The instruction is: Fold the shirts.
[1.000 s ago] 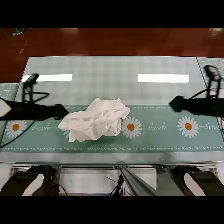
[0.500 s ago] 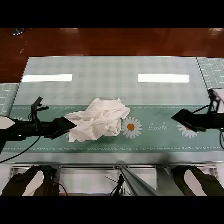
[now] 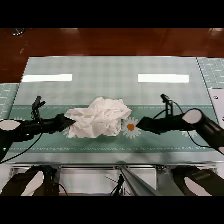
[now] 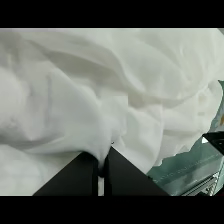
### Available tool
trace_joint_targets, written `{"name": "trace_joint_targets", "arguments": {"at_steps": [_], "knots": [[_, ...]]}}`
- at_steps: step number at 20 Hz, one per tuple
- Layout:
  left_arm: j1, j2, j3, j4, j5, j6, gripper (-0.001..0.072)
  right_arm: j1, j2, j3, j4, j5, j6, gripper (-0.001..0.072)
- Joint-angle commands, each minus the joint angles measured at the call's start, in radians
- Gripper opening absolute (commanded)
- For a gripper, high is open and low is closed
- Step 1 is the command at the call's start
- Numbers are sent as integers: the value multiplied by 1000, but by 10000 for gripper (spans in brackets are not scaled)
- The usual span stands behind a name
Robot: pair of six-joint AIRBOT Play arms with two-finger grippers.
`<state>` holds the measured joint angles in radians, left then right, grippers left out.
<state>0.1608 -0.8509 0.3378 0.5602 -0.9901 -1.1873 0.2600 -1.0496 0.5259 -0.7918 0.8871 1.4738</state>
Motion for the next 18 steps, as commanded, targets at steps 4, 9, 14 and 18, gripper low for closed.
{"name": "trace_joint_targets", "arguments": {"at_steps": [4,9,14,18], "knots": [[-2,-2,-2,-12,11,16,30,251,-294,182,135,-46,-10,622],[-28,-2,-2,-24,14,16,30,322,-413,267,160,-58,16,543],[-71,-2,-1,-31,62,16,30,321,-423,308,159,-84,-18,22],[-45,34,130,-32,36,16,30,237,-345,485,-14,86,-27,22]]}}
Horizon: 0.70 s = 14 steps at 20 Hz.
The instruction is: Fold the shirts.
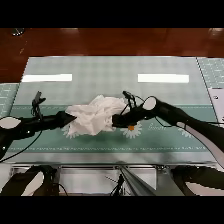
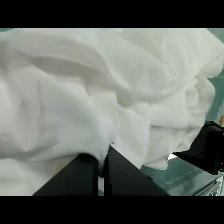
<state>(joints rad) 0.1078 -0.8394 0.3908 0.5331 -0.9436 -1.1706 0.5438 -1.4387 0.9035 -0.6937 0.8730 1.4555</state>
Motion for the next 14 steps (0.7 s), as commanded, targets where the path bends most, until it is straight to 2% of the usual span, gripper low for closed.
{"name": "trace_joint_targets", "arguments": {"at_steps": [1,4,6,8,9,11,12,14], "knots": [[8,42,145,-23,-6,0,30,-90,86,199,-185,142,24,21],[-3,72,430,-142,109,0,29,-216,173,567,-356,223,105,21],[-23,68,651,-139,192,0,29,-281,192,866,-415,298,120,21],[-19,67,847,-74,198,-10,28,-317,204,1123,-466,407,117,21],[-15,68,939,6,164,-55,28,-325,223,1228,-505,465,106,21],[-12,68,1096,180,40,-171,28,-327,323,1271,-578,500,82,22],[-13,73,1157,237,-25,-205,28,-327,386,1263,-602,522,68,22],[-13,104,1234,311,-117,-215,28,-327,496,1240,-627,572,49,22]]}}
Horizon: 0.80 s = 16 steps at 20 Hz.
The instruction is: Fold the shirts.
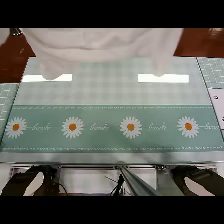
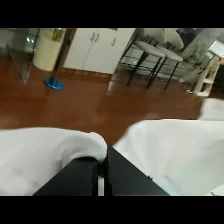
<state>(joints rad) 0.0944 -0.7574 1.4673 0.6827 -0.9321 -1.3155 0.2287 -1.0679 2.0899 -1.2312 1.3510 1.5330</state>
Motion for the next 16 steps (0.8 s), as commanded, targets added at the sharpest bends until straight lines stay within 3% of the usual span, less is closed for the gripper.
{"name": "trace_joint_targets", "arguments": {"at_steps": [1,6,11,14,16], "knots": [[1,51,171,198,-154,-71,28,-12,185,31,-108,112,-29,22],[1,195,166,436,-386,-194,28,-12,415,-121,-249,240,31,22],[0,269,-92,478,-632,-271,29,-12,539,-418,-323,354,105,22],[-2,270,-425,360,-580,-234,29,-12,570,-733,-316,318,132,22],[-2,238,-653,233,-439,-174,29,-12,561,-943,-340,184,132,22]]}}
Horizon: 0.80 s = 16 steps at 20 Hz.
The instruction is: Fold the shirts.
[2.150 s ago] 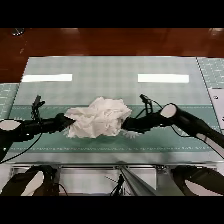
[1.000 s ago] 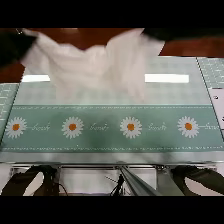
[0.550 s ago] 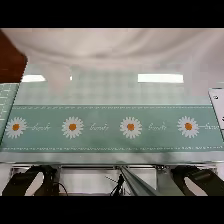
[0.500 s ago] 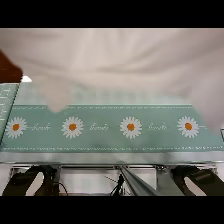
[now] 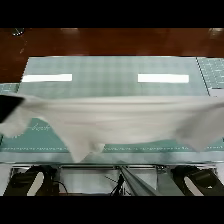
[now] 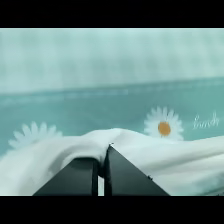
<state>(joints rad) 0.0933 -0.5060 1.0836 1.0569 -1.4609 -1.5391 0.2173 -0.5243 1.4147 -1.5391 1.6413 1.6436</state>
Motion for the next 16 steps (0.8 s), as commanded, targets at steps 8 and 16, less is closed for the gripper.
{"name": "trace_joint_targets", "arguments": {"at_steps": [8,16], "knots": [[-72,-383,-480,-246,526,211,29,-197,-447,-435,-146,-501,127,22],[-158,-570,-287,-135,492,188,702,-463,-690,-306,269,-442,-99,629]]}}
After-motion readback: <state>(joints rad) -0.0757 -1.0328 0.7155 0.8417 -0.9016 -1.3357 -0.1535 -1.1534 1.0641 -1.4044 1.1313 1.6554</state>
